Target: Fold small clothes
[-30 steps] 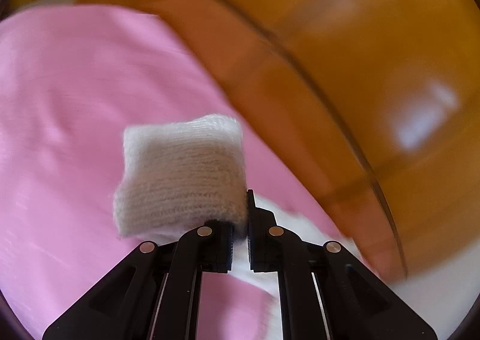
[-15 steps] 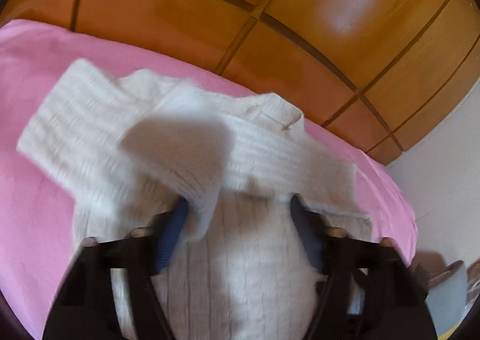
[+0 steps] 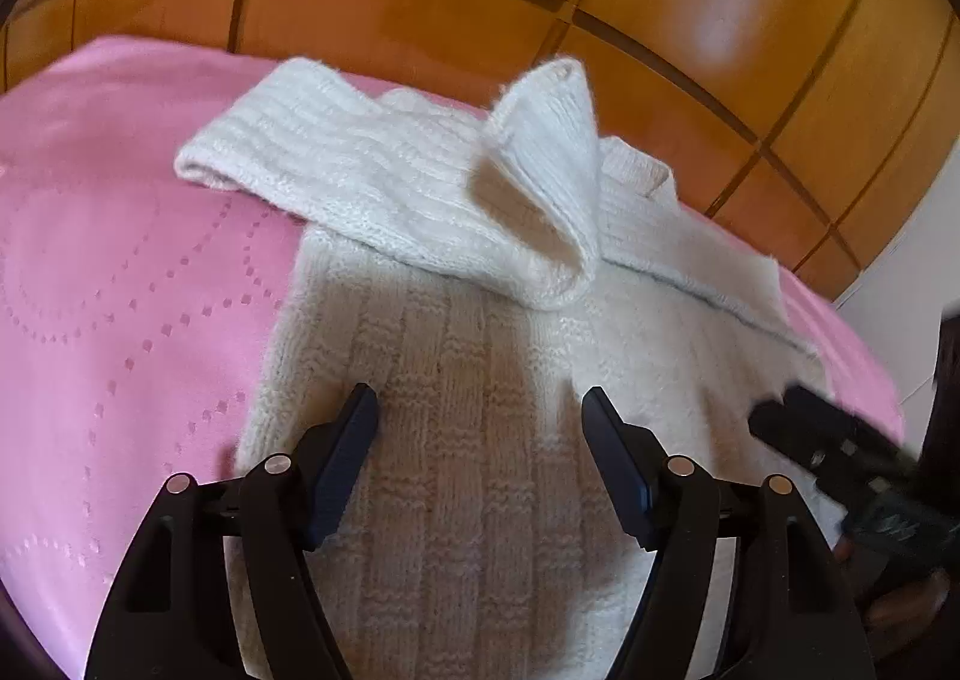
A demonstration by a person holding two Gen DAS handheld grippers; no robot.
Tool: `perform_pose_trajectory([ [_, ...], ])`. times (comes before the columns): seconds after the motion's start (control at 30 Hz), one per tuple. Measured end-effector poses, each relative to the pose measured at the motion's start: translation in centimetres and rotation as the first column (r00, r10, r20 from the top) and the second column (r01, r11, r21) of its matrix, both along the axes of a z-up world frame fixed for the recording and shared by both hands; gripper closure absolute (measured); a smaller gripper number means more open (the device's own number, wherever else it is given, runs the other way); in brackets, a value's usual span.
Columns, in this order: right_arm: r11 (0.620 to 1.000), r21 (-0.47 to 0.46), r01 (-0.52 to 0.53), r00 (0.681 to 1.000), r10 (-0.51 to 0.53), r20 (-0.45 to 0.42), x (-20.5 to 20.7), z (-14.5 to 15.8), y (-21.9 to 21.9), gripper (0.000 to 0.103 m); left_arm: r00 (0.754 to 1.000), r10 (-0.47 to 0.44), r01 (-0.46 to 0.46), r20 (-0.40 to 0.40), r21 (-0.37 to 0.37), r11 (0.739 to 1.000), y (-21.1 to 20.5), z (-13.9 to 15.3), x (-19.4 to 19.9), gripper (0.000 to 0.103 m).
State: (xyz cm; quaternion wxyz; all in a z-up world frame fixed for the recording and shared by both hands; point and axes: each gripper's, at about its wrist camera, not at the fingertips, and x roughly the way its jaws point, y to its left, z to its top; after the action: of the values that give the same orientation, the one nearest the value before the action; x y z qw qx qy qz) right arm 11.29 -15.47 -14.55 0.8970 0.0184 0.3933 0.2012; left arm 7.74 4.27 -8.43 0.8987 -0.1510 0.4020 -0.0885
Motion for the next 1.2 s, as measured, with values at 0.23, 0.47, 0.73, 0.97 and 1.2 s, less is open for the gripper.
perform_pose_trajectory([
  [0.23,0.990,0.027,-0.136,0.986,0.138,-0.092,4.9,-0.1,7.0,0.011,0.999,-0.019,0.020,0.044,-0.016,1.000,0.3,-0.7,-0.5,0.028],
  [0.47,1.000,0.017,-0.023,0.991,0.025,-0.134,8.3,-0.9,8.8,0.058,0.997,-0.033,0.038,0.067,-0.072,0.997,0.8,-0.9,-0.7,0.023],
  [0.73,0.981,0.146,0.129,0.992,-0.129,-0.010,9.1,4.7,2.1,0.095,0.997,-0.038,0.042,0.070,-0.065,0.997,0.5,-1.0,-0.9,0.021],
  [0.97,0.937,0.243,0.250,0.964,-0.265,0.031,9.4,7.3,-5.3,0.103,0.997,-0.041,0.044,0.066,-0.040,0.998,0.2,-1.0,-1.0,0.019],
  [1.2,0.911,0.347,0.224,0.974,-0.204,-0.094,7.8,3.4,-8.7,0.057,0.997,-0.048,0.049,0.062,-0.008,0.999,-0.4,-1.0,-0.6,0.017],
])
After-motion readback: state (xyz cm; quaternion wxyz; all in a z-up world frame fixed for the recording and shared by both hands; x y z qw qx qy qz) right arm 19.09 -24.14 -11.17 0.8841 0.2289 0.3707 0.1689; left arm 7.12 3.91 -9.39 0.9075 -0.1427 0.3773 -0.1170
